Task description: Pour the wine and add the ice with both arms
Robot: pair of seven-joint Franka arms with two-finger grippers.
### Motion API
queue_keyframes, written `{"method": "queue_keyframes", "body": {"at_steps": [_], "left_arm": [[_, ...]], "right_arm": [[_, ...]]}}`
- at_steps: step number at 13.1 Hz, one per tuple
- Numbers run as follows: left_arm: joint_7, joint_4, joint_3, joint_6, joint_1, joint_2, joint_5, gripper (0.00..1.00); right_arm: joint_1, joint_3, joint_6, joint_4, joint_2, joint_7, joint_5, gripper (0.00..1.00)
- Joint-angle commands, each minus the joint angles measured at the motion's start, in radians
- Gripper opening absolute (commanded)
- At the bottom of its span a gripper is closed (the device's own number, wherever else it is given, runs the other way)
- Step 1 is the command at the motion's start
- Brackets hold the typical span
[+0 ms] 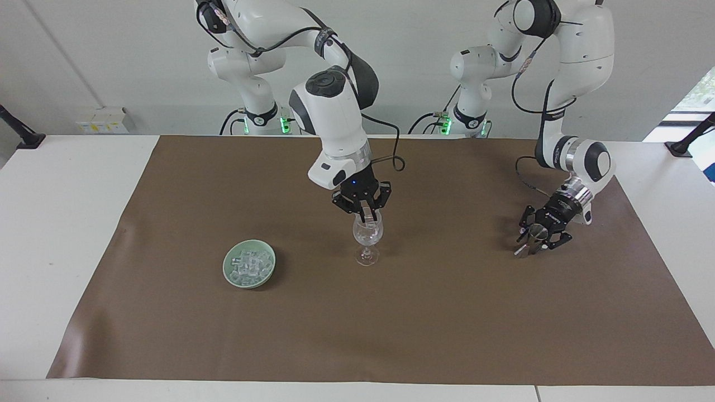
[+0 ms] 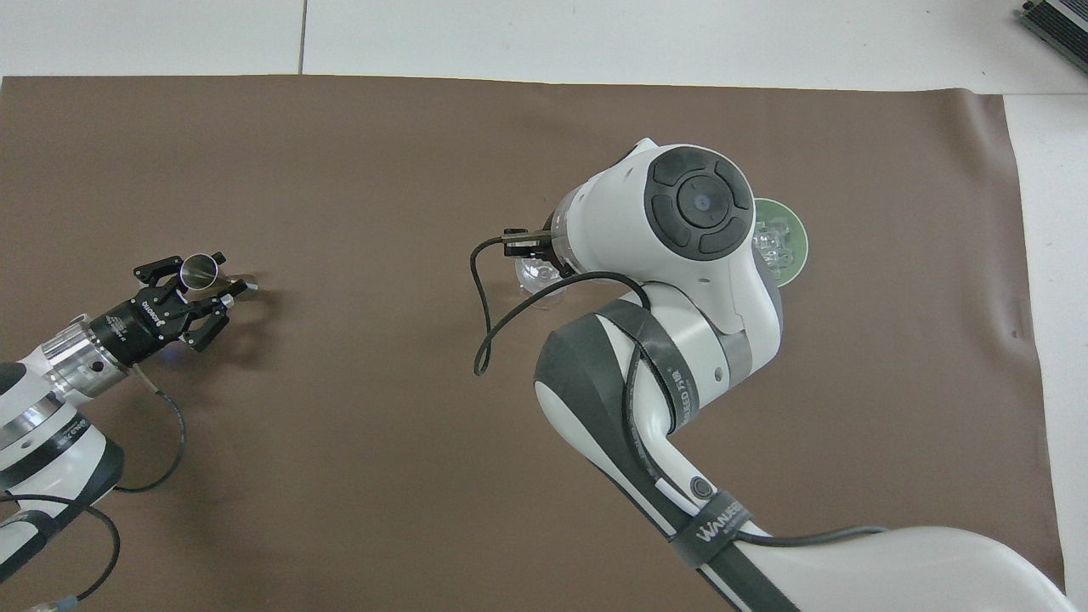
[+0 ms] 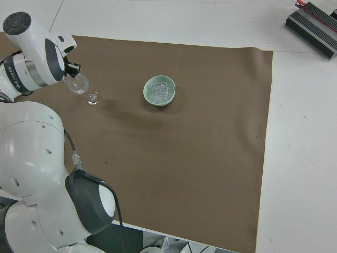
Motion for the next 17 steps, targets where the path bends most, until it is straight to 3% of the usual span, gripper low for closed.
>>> {"method": "queue_keyframes", "body": {"at_steps": [1, 4, 9, 17], "left_arm": [[0.004, 0.061, 0.011, 0.003, -0.009, 0.032, 0.071, 1.0], [0.004, 0.072, 0.017, -0.009, -0.005, 0.037, 0.097, 1.0], [0.004, 0.164, 0.079, -0.073, 0.002, 0.065, 0.298, 1.0], [-0.004, 0.384, 0.142, -0.158, 0.009, 0.077, 0.628, 1.0]], "right_arm": [[-0.011, 0.008, -0.013, -0.005, -0.011, 0.015, 0.007, 0.18], [-0.009, 0.008, -0.017, -0.004, -0.011, 0.016, 0.007, 0.2], [-0.008, 0.008, -0.017, -0.004, -0.011, 0.016, 0.007, 0.28], [-0.009, 0.008, -0.052, 0.021, -0.011, 0.016, 0.001, 0.29]]}}
